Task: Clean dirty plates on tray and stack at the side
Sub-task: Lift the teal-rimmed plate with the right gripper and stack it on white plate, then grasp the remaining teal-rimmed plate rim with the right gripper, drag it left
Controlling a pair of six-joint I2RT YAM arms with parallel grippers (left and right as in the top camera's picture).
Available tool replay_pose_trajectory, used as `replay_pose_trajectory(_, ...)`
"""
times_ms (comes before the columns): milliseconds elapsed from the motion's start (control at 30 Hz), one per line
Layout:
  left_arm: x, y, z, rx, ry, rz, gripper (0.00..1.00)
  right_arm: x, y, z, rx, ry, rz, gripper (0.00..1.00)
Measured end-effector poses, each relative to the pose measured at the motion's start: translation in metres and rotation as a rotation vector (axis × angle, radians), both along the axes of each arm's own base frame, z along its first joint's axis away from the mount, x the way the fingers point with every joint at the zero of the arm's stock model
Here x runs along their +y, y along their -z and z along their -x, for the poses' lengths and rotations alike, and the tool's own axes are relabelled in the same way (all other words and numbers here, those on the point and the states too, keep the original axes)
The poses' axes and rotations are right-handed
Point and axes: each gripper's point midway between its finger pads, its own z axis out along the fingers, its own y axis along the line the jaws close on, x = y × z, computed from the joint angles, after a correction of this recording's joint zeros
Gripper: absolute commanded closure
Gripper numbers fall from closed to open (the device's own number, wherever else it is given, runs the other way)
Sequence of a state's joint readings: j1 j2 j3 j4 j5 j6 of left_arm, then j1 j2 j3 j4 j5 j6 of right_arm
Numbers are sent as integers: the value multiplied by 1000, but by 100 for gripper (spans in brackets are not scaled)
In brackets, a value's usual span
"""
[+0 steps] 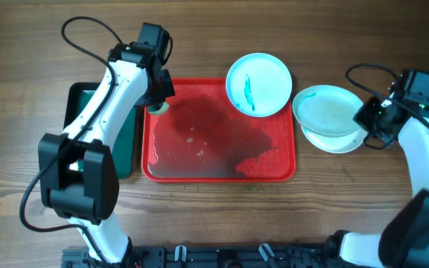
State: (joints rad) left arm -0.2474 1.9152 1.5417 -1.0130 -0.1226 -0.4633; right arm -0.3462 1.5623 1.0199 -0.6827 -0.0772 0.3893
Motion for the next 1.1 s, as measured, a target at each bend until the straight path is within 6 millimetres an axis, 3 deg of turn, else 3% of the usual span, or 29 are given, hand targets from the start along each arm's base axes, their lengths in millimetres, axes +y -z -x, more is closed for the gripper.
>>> replay_pose_trajectory(133, 0, 0, 0, 0, 0, 0, 96, -10, 17, 5, 48, 32, -18, 96)
replay_pose_trajectory(267, 0, 0, -1, -2, 0, 1, 96, -15, 18, 8, 51, 54, -21, 76)
replay_pose_trajectory(367, -1, 0, -2, -9, 0, 3, 96, -8, 18, 8, 48, 26, -53, 65)
replay_pose_trajectory(500, -1, -1, -3, -11, 0, 3, 96, 7, 8, 11, 29, -18, -114, 59)
replay_pose_trajectory(600, -1, -1, -3, -12, 0, 3, 96, 17, -14, 9, -36, -73, -129, 57)
replay_pose_trajectory(733, -1, -1, -5, -22, 0, 6, 96, 56, -57, -13, -193, -232, -121, 57)
replay_pose_trajectory(867, -2, -1, -6, -25, 0, 7, 96, 124, -75, -40, -297, -427, -114, 54)
replay_pose_trajectory(967, -2, -1, -6, -25, -2, 7, 96, 171, -73, -52, -320, -504, -98, 51)
replay_pose_trajectory(1100, -2, -1, -6, -26, -3, 8, 96, 192, -43, -57, -251, -467, -48, 58)
